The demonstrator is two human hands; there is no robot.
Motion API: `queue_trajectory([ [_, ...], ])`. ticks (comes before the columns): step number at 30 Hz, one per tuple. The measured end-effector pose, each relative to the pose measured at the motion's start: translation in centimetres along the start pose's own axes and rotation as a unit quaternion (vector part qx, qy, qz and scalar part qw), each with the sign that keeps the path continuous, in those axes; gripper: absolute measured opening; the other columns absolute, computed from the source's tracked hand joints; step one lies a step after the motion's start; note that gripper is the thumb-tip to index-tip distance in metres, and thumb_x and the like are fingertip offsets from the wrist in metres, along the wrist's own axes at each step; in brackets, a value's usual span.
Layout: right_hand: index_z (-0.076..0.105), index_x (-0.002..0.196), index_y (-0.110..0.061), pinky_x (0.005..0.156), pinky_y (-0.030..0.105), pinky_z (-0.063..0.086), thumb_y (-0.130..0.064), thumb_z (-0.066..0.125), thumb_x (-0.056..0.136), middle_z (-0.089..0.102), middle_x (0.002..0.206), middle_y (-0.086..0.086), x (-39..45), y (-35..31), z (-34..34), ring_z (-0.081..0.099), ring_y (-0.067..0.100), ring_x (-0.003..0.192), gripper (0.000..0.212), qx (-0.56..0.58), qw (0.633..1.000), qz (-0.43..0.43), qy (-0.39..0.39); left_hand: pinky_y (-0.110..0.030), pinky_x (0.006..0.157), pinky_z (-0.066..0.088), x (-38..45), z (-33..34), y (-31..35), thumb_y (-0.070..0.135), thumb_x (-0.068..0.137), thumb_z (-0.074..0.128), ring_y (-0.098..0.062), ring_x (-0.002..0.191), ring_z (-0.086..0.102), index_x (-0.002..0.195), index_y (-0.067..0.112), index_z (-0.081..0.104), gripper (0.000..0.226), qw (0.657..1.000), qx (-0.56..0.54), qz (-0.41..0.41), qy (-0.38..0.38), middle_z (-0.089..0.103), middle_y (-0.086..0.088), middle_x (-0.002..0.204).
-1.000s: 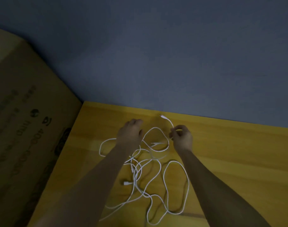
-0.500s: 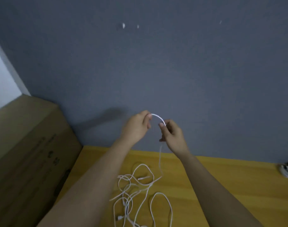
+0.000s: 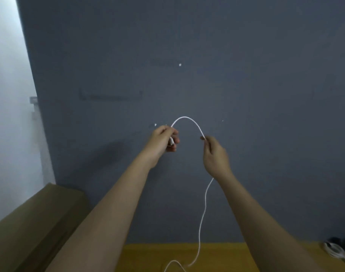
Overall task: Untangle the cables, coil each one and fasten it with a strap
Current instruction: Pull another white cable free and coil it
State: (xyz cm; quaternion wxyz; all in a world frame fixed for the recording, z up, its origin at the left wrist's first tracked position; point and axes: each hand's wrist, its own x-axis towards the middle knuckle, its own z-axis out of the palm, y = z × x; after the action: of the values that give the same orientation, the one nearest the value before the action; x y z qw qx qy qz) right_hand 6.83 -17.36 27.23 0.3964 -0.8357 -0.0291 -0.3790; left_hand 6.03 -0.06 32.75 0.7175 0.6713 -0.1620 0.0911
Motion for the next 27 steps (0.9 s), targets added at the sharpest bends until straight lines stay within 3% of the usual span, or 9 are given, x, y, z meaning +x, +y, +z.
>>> queue_trajectory([
  [2, 0.051, 0.113, -0.016, 0.061, 0.035, 0.034, -0.023, 0.037, 0.1, 0.064, 0.087, 0.01, -0.1, -1.3, 0.3, 0.057, 0.035, 0.079, 0.02, -0.066, 0.998, -0.015, 0.013, -0.021, 0.046, 0.041, -0.4, -0.1, 1.2, 0.01, 0.098, 0.042, -0.011, 0.044, 0.043, 0.078, 0.011, 0.054, 0.024, 0.998, -0.052, -0.003, -0.041, 0.048, 0.003, 0.048],
  [6, 0.049, 0.119, -0.017, 0.061, 0.036, 0.036, -0.021, 0.039, 0.099, 0.066, 0.1, 0.012, -3.3, -1.8, 2.1, 0.061, 0.039, 0.088, 0.023, -0.281, 0.945, -0.125, -0.106, -0.023, 0.048, 0.049, -0.7, 0.1, 1.6, 0.01, 0.101, 0.035, -0.011, 0.045, 0.053, 0.077, 0.01, 0.047, 0.027, 0.982, -0.185, -0.018, -0.037, 0.052, 0.001, 0.048],
  [9, 0.056, 0.126, -0.02, 0.069, 0.04, 0.047, -0.027, 0.044, 0.099, 0.065, 0.111, 0.007, -6.8, -1.8, 2.4, 0.061, 0.035, 0.096, 0.03, -0.224, 0.935, -0.23, -0.15, -0.027, 0.071, 0.057, -0.5, -0.1, 0.0, 0.014, 0.105, 0.026, -0.02, 0.08, 0.068, 0.081, 0.012, 0.038, 0.027, 0.983, -0.183, -0.015, -0.029, 0.069, -0.01, 0.089],
  [12, 0.06, 0.126, -0.015, 0.058, 0.035, 0.046, -0.026, 0.051, 0.096, 0.07, 0.097, 0.006, -9.0, -1.3, 2.0, 0.064, 0.025, 0.079, 0.033, -0.149, 0.934, -0.279, -0.165, -0.032, 0.101, 0.043, 0.0, -1.2, -3.1, 0.02, 0.106, 0.024, -0.021, 0.113, 0.053, 0.091, 0.012, 0.037, 0.021, 0.997, -0.08, -0.007, -0.024, 0.052, -0.004, 0.124],
  [14, 0.063, 0.116, -0.017, 0.051, 0.027, 0.036, -0.03, 0.051, 0.096, 0.064, 0.069, -0.006, -9.5, -0.9, 1.3, 0.055, 0.012, 0.06, 0.027, -0.099, 0.95, -0.222, -0.196, -0.022, 0.094, 0.041, 0.5, -2.3, -5.1, 0.022, 0.105, 0.029, -0.016, 0.1, 0.051, 0.1, 0.01, 0.039, 0.017, 0.999, 0.034, 0.017, 0.011, 0.052, 0.001, 0.118],
  [17, 0.062, 0.091, -0.022, 0.047, 0.025, 0.027, -0.038, 0.051, 0.097, 0.044, 0.046, -0.009, -9.5, 0.3, 0.2, 0.043, 0.008, 0.045, 0.02, -0.037, 0.96, -0.105, -0.257, -0.006, 0.062, 0.034, 0.9, -3.3, -6.3, 0.021, 0.104, 0.035, -0.015, 0.085, 0.053, 0.099, 0.01, 0.043, 0.015, 0.986, 0.143, 0.073, 0.047, 0.057, -0.006, 0.123],
  [21, 0.069, 0.092, -0.012, 0.052, 0.026, 0.037, -0.025, 0.056, 0.095, 0.056, 0.061, -0.01, -9.0, -0.9, -0.9, 0.047, 0.006, 0.054, 0.019, 0.025, 0.979, -0.136, -0.152, -0.008, 0.08, 0.032, -0.4, -3.1, -6.4, 0.019, 0.103, 0.036, -0.009, 0.121, 0.047, 0.09, 0.014, 0.043, 0.016, 0.976, 0.186, 0.102, -0.049, 0.042, -0.001, 0.147],
  [24, 0.07, 0.09, -0.007, 0.061, 0.03, 0.045, -0.016, 0.061, 0.09, 0.061, 0.074, 0.007, -6.8, -3.1, -1.7, 0.056, 0.022, 0.068, 0.013, -0.054, 0.958, -0.283, 0.019, -0.028, 0.084, 0.04, -2.4, -2.2, -6.4, 0.036, 0.101, 0.038, -0.016, 0.107, 0.057, 0.083, 0.023, 0.046, 0.024, 0.972, 0.2, 0.074, -0.103, 0.06, 0.01, 0.126],
  [27, 0.073, 0.09, -0.009, 0.056, 0.027, 0.042, -0.02, 0.066, 0.087, 0.057, 0.075, 0.006, -4.5, -4.2, -2.2, 0.053, 0.017, 0.063, 0.014, -0.062, 0.951, -0.288, 0.096, -0.023, 0.081, 0.049, -4.7, -1.3, -6.5, 0.04, 0.101, 0.036, -0.012, 0.091, 0.068, 0.096, 0.027, 0.053, 0.022, 0.978, 0.103, -0.002, -0.179, 0.066, 0.014, 0.112],
])
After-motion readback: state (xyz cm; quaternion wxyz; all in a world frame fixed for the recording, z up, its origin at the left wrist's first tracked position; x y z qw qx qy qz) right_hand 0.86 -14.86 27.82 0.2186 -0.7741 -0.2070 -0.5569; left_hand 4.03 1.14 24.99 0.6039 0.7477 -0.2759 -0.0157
